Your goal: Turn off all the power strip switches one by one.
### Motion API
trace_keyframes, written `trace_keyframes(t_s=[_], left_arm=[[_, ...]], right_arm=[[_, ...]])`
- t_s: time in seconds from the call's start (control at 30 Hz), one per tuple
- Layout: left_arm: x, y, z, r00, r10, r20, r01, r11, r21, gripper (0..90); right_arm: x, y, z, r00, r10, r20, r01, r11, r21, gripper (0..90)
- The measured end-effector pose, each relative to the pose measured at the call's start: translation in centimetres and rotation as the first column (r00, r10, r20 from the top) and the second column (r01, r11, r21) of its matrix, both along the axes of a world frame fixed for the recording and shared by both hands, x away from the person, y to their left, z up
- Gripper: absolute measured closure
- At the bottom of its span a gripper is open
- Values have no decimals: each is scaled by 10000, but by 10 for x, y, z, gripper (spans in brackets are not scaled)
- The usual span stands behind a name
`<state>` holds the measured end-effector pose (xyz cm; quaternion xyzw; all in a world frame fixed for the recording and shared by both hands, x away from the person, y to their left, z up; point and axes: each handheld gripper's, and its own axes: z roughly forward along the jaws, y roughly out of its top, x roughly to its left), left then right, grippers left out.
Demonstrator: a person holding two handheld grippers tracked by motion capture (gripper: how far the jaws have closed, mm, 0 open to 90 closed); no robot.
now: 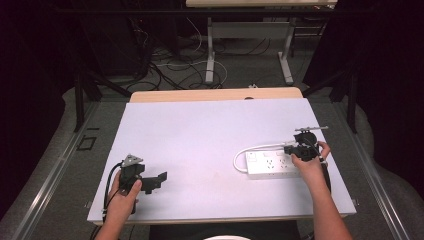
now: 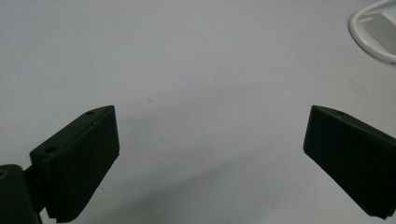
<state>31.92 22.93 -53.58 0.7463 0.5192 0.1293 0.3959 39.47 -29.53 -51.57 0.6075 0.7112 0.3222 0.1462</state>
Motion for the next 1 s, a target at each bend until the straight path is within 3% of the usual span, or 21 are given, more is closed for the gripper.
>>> trace_keyframes(t_s=[0.4, 0.6, 0.83, 1.0], left_arm=[[0, 0, 0, 10000, 0, -3, 0, 10000, -23, 37], [0, 0, 0, 10000, -32, -42, 32, 10000, 10, 36], [0, 0, 0, 10000, -5, -10, 5, 10000, -24, 36], [0, 0, 0, 10000, -15, -5, 15, 10000, -15, 36]], right_arm=[[-4, -8, 7, 9999, -138, 89, 140, 9998, -164, 833], [-4, -14, 8, 9997, -251, -19, 250, 9995, -196, 838], [-7, -22, 11, 9989, -417, 206, 425, 9984, -371, 882], [-7, -26, 12, 9983, -524, 254, 537, 9971, -544, 866]])
